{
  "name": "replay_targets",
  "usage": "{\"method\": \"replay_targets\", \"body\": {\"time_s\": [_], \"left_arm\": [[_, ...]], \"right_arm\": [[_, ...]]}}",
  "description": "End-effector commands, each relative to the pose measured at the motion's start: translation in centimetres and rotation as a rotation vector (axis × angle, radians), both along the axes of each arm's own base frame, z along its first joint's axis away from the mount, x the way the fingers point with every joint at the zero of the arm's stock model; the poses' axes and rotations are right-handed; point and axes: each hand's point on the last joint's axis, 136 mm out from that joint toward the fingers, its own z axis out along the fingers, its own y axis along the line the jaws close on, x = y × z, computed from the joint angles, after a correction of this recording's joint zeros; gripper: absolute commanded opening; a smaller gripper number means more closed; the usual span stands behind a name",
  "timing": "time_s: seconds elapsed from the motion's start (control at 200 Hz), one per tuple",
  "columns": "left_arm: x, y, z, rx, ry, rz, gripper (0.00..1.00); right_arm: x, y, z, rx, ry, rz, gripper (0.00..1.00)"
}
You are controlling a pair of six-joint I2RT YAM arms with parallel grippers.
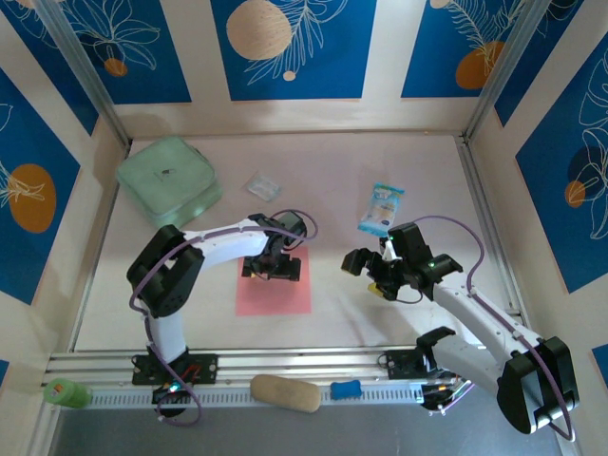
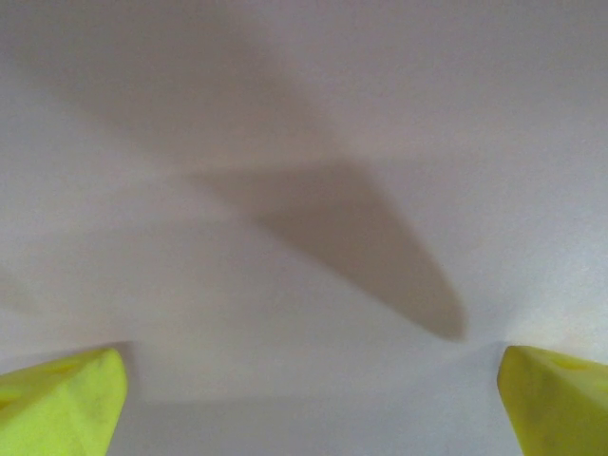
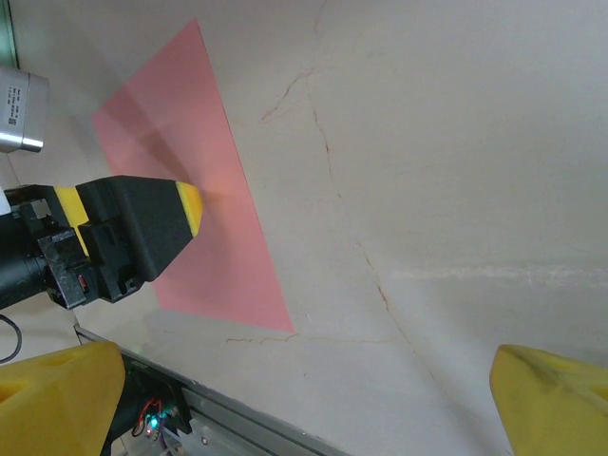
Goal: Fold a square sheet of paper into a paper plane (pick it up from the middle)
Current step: First fold a square sheet of paper at the bottom-center of the table.
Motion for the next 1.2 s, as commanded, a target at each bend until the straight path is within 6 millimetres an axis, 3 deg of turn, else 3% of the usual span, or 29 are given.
{"method": "replay_targets", "body": {"time_s": [0.0,0.675,1.195], "left_arm": [[-0.6,-0.4,-0.6,-0.009,0.033,0.044,1.00],[-2.5,0.9,-4.0,0.040,0.096,0.059,1.00],[-2.2,0.5,-3.2,0.015,0.069,0.044,0.96]], "right_arm": [[-0.1,0.2,0.5,0.000,0.002,0.011,0.99],[-0.1,0.1,0.3,-0.012,0.008,0.001,0.99],[0.3,-0.1,1.0,-0.039,-0.014,-0.026,0.99]]}}
